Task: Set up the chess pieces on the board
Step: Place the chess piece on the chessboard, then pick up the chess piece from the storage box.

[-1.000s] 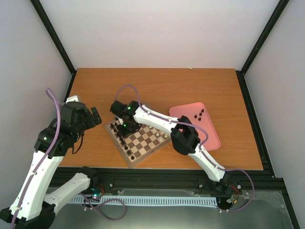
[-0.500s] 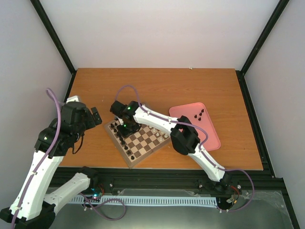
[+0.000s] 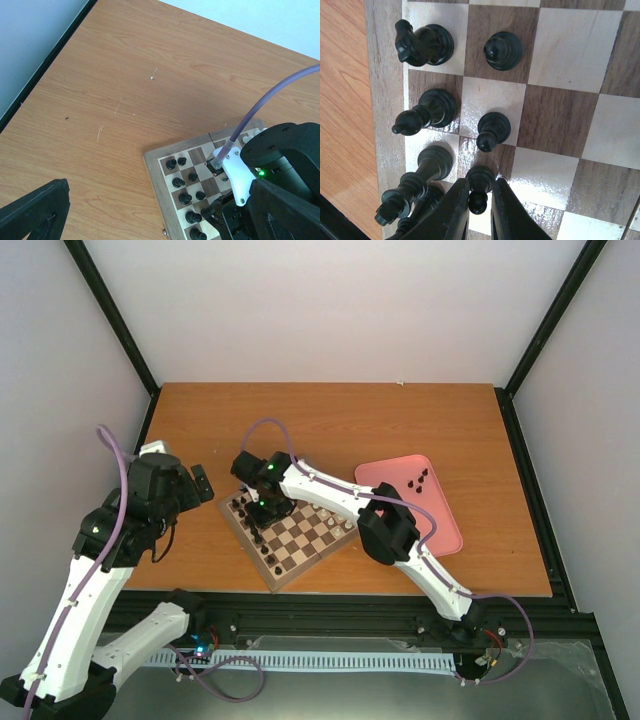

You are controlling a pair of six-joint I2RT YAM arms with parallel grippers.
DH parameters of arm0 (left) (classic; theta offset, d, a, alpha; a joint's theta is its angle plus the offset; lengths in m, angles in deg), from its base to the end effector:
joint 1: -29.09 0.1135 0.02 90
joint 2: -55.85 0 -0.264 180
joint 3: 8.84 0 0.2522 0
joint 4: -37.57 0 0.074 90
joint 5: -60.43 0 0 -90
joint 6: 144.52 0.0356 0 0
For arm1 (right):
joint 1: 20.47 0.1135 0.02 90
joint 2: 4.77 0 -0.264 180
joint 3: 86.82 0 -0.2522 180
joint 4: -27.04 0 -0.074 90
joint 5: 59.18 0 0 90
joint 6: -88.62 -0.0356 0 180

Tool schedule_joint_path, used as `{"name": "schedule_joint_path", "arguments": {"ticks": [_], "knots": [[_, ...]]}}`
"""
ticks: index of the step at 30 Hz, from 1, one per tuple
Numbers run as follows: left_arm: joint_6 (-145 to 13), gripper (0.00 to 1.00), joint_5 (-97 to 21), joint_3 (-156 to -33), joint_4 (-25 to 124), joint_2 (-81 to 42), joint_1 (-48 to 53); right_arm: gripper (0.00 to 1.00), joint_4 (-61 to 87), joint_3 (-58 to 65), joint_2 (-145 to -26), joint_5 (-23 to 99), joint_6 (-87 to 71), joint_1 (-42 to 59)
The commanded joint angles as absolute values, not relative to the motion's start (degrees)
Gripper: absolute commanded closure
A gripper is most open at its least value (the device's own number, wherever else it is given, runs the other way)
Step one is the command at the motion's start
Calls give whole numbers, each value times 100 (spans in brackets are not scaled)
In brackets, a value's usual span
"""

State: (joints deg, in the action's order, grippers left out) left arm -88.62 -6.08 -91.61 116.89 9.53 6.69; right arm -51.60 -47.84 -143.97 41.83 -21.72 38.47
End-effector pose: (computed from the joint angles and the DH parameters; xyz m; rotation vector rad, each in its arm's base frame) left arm 0.1152 -0.0321 0.3817 -0.4296 2.2036 -0.0521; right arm 0.2505 0.4290 0.1879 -1.0414 2.8710 0.4517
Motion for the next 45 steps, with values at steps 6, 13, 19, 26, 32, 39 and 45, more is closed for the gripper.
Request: {"name": "schedule_joint_path", "arguments": {"ticks": [6, 13, 19, 26, 32, 39, 45], "knots": [[-8884, 0, -665, -9188, 11646, 950, 641, 85, -5051, -4986, -14530, 4272, -2090, 3932], [-8838, 0, -656, -9177, 11641, 932, 641, 85, -5132, -5009, -14516, 4253, -2101, 3929], [-8809, 0, -689, -9142, 11615, 918, 642, 80, -5182, -4939, -14312, 4184, -2090, 3930], [-8759, 0, -751, -9142, 11544, 883, 641, 70, -5110, -4905, -13936, 3787, -2157, 3900], [-8678, 0, -782, -9142, 11484, 843, 641, 68, -5198, -4821, -13349, 3515, -2208, 3694], [-8534, 0, -753, -9183, 11361, 773, 641, 58, -5186, -3818, -12149, 3213, -2183, 2908], [-8454, 0, -676, -9232, 11307, 694, 641, 54, -4947, -2396, -11423, 3170, -2053, 1355]]}}
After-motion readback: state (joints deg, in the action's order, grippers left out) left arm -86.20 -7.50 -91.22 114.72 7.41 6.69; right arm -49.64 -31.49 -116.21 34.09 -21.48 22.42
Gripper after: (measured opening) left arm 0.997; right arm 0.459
